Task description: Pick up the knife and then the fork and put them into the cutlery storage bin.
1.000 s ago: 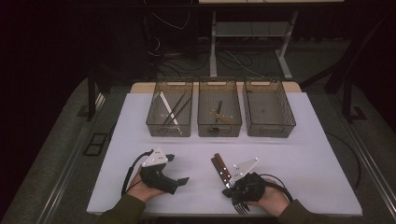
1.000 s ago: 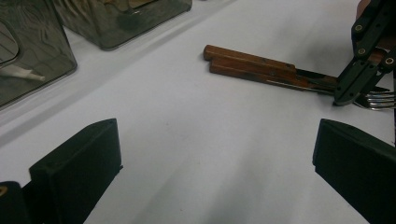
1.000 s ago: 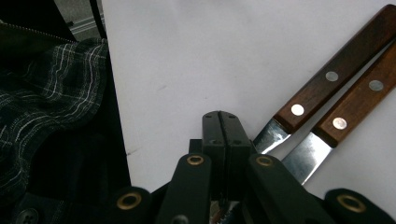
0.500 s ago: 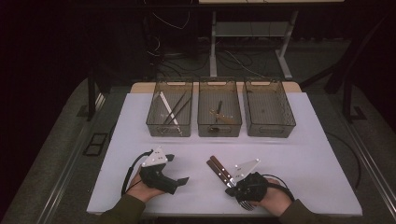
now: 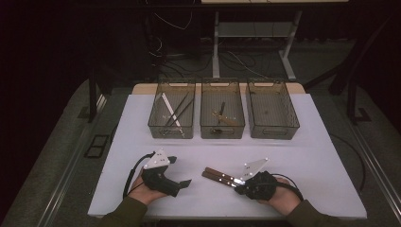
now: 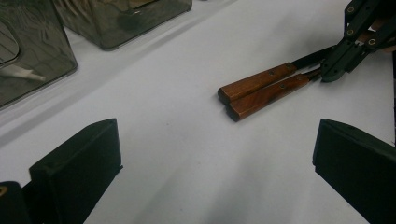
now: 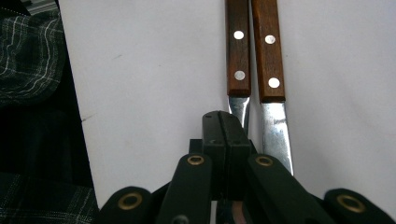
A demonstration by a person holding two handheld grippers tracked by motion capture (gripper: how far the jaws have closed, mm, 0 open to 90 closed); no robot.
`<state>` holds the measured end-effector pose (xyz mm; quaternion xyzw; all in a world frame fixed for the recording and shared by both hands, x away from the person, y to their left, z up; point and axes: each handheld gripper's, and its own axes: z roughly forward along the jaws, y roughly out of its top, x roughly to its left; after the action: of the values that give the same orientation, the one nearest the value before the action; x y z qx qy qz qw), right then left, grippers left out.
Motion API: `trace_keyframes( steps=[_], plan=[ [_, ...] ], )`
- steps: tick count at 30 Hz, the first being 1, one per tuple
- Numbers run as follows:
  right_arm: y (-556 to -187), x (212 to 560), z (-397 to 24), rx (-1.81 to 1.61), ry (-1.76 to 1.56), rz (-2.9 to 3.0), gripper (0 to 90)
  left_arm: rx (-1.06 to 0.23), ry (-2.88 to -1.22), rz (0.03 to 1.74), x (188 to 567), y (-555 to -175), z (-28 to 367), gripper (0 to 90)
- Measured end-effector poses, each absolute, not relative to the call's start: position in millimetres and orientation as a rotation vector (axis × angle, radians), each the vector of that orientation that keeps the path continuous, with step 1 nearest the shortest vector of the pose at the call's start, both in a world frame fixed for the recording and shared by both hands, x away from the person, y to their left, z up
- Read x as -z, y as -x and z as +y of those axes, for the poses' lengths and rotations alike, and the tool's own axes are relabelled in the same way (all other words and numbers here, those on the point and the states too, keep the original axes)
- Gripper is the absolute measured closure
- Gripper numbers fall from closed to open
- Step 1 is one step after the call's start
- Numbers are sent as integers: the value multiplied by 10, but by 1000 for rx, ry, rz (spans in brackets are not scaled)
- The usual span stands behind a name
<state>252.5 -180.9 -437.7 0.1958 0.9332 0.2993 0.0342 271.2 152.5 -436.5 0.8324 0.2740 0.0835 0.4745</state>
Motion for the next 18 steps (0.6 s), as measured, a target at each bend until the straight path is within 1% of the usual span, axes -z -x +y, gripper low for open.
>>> trace_keyframes(
  steps=[6,10,18],
  plan=[
    [-2533,4371,-1817,-942,-608,2879,899,-202,-2031,671,4364,-2711,1523,0],
    [-2554,4280,-1852,-1040,-625,2867,890,-196,-2024,668,4364,-2717,1530,0],
    [-2648,4191,-1842,-1103,-689,2836,770,-192,-2017,650,4351,-2711,1545,0]
  ],
)
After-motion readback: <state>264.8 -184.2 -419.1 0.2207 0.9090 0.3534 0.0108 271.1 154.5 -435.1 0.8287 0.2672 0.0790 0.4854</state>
